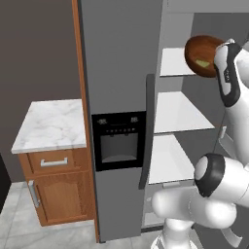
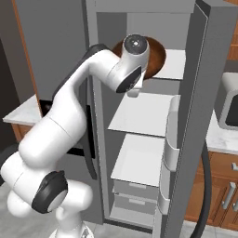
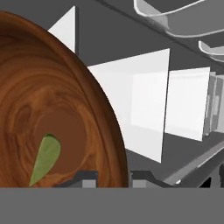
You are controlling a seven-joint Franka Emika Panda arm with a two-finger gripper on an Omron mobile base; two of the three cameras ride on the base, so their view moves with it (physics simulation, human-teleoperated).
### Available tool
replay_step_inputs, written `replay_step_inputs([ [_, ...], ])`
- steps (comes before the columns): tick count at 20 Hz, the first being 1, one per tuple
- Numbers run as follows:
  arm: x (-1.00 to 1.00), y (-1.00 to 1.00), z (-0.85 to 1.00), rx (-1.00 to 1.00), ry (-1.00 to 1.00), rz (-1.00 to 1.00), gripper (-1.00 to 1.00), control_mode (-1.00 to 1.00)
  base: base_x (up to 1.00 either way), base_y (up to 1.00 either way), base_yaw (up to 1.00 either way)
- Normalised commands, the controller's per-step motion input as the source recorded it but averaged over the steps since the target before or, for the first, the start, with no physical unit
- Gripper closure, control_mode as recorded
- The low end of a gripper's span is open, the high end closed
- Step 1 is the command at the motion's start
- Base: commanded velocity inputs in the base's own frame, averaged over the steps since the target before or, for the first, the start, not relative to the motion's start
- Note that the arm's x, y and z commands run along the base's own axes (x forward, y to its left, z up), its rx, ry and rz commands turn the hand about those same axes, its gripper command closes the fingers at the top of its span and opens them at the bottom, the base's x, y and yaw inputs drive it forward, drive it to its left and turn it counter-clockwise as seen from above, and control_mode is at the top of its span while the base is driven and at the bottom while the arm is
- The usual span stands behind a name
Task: Move the mug from next to the sink to the open cabinet. Then, move the bowl with the lemon wedge to the fridge to clear the area for faucet cleaning.
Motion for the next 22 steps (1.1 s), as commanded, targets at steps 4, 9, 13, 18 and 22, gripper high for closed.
replay_step_inputs([
  [4,0.63,0.0,0.0,0.0,0.0,0.0,1.0,-1.0,0.0,0.0,0.0],
  [9,0.57,0.0,0.01,0.0,0.01,0.0,1.0,-1.0,0.0,0.0,0.0],
  [13,0.64,0.0,0.0,0.0,0.04,0.0,1.0,-1.0,0.0,0.0,0.0],
  [18,0.65,0.0,0.0,0.0,0.08,0.0,1.0,-1.0,0.0,0.0,0.0],
  [22,0.38,0.0,-0.1,0.0,0.06,0.0,1.0,-1.0,0.0,0.0,0.0],
])
